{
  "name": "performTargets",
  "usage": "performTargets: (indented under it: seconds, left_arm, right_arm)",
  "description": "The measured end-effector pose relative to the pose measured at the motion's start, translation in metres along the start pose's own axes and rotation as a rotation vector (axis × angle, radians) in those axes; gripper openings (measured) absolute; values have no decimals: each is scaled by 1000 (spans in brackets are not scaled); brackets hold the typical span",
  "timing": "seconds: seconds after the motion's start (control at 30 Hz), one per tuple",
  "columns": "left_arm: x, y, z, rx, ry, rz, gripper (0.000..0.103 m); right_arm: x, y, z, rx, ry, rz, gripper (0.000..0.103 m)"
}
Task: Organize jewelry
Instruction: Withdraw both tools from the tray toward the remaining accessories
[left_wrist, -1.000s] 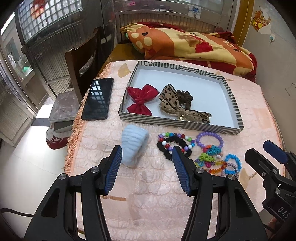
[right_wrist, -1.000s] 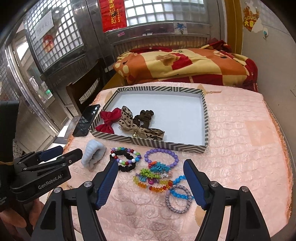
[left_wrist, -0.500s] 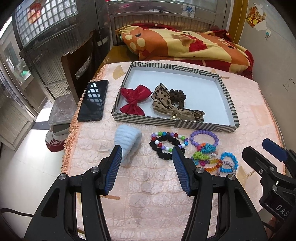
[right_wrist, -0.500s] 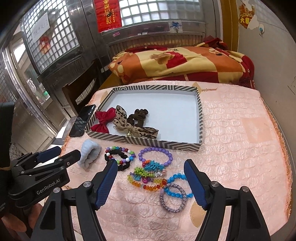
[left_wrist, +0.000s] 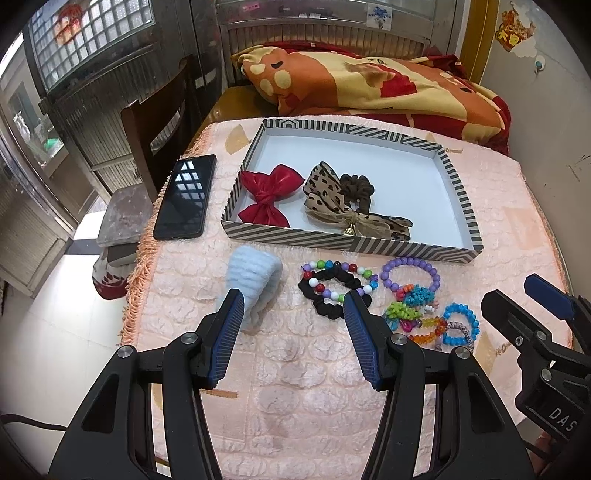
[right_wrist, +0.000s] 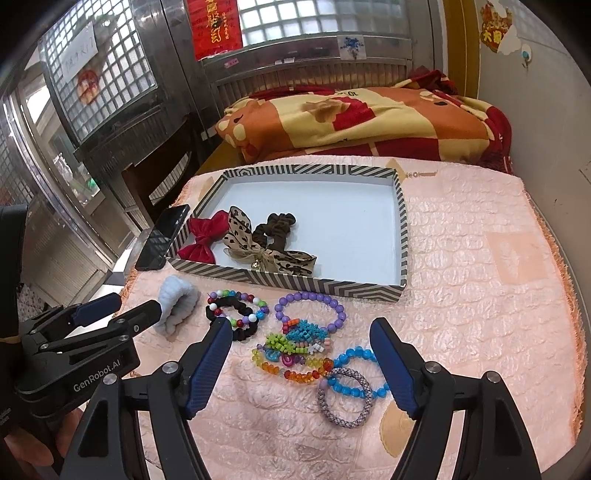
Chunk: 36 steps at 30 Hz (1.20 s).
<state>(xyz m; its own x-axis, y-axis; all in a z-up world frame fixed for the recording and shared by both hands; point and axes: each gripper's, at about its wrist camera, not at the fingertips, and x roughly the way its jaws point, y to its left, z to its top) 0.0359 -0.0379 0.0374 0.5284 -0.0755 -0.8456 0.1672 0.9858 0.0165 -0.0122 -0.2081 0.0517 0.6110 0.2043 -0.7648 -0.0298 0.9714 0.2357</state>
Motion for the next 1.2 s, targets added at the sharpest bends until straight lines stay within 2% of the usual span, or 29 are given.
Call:
performTargets:
  seconds: [0.6,0.8,0.97,1.2]
  left_arm:
    - [14,22,-3,-54,47,8,56]
    - [20,43,-5,-104,75,-38,56]
    - [29,71,-9,-173,107,-80,63]
    - [37,86,-15,-205,133,-75,64]
  right_arm:
    - [18,12,-1,-20,43,22,75]
    - [22,14,-2,-26,54,23,75]
    - [28,12,-5,-15,71,24,75]
    - [33,15,-9,-26,85,37,75]
